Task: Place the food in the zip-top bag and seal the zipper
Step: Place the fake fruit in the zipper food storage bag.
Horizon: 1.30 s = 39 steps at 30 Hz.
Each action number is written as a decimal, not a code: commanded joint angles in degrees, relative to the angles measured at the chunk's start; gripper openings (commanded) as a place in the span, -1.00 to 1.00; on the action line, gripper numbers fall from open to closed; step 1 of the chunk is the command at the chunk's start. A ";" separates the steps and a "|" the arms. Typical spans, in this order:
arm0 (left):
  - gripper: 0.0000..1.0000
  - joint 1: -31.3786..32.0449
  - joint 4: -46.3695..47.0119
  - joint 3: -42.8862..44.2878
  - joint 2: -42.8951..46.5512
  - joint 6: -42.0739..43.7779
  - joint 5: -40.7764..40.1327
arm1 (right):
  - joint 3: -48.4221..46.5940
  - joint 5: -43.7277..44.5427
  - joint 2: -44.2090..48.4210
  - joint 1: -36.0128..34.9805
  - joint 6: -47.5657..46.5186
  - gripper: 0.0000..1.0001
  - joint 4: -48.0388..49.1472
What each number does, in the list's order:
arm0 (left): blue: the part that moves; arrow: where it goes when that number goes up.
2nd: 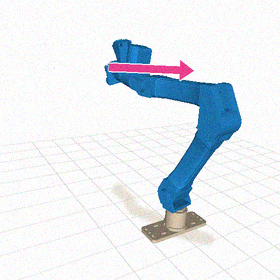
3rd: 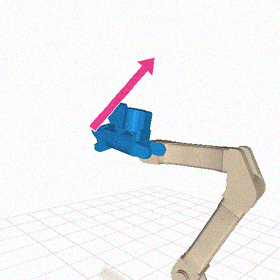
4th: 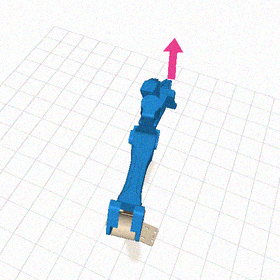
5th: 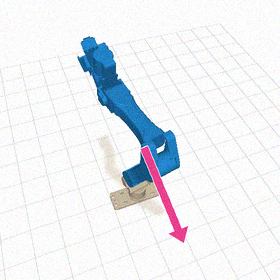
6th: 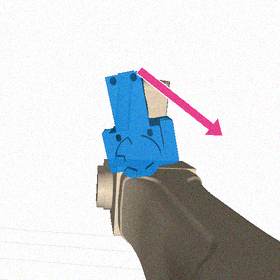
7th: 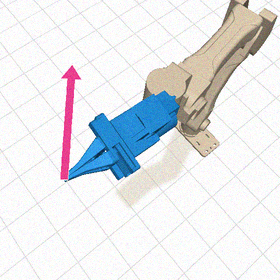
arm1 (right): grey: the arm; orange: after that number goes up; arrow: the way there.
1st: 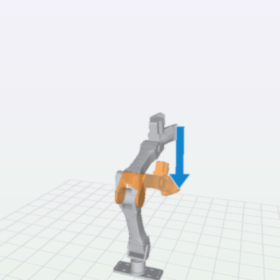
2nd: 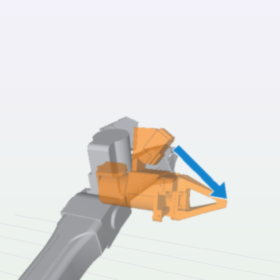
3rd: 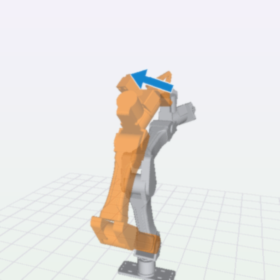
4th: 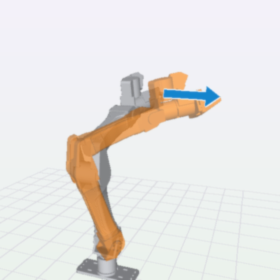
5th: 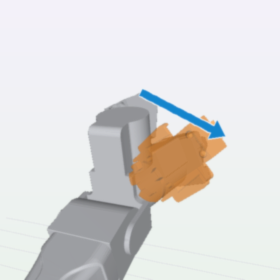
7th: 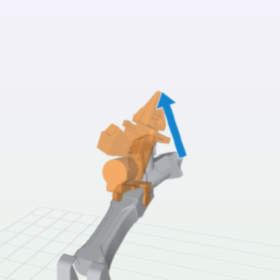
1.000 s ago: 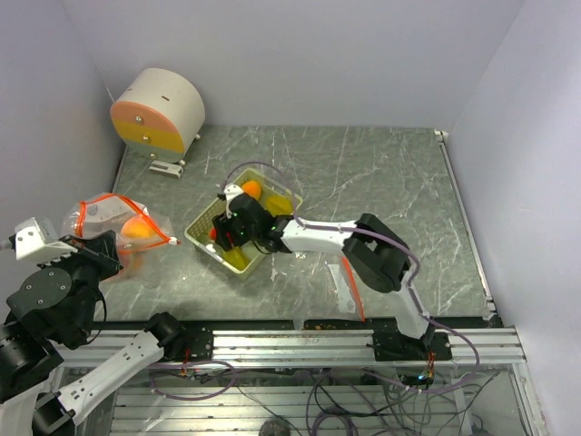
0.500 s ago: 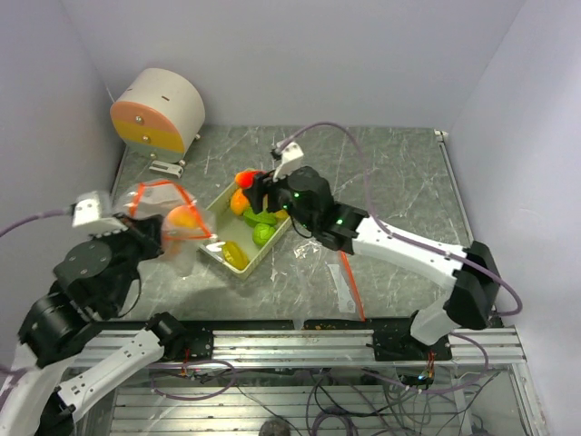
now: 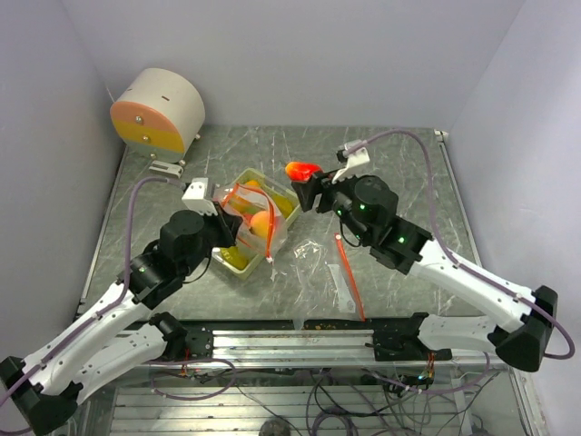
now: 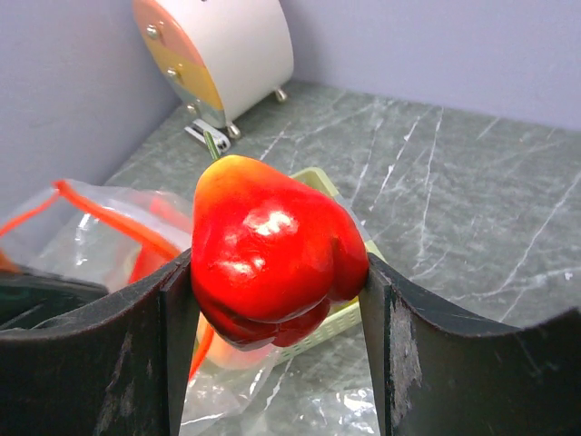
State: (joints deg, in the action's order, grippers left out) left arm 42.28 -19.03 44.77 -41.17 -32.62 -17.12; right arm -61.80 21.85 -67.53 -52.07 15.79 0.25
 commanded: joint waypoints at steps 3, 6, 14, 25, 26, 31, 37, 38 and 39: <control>-0.87 0.34 8.89 -2.17 0.09 -2.43 3.57 | 2.86 -12.22 2.66 -0.24 -3.17 -0.15 3.70; -0.86 0.34 7.83 -2.32 0.58 -2.45 3.06 | 2.11 -18.45 -0.12 -1.19 -2.87 -0.16 4.22; -0.86 0.34 4.37 -2.70 3.70 -2.08 0.96 | 4.04 -26.50 -5.94 -3.15 2.51 -0.17 9.84; -0.86 0.32 4.74 -3.80 4.62 -3.39 3.21 | 0.92 -13.43 -15.79 -4.17 9.57 -0.14 10.69; -0.86 0.32 4.73 -3.88 4.54 -3.47 3.34 | -0.12 -11.35 -16.58 -4.57 10.02 -0.12 10.15; -0.86 0.33 4.50 -4.78 4.90 -4.37 3.84 | -6.56 -2.47 -22.51 -6.17 11.61 0.20 3.82; -0.86 0.34 4.32 -6.53 5.31 -5.04 3.51 | -3.96 -5.64 -18.93 -6.65 10.17 1.00 6.45; -0.86 0.34 4.49 -6.73 5.28 -5.14 3.50 | -3.42 -6.14 -17.64 -6.72 9.58 1.00 6.69; -0.87 0.29 4.66 -6.99 5.16 -5.29 3.50 | -2.93 -6.49 -16.50 -6.79 8.92 1.00 6.65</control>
State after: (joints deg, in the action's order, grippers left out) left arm 42.28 -16.08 38.83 -36.36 -36.93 -14.90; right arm -66.24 15.03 -89.17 -58.52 26.06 5.39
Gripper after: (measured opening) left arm 0.075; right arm 0.993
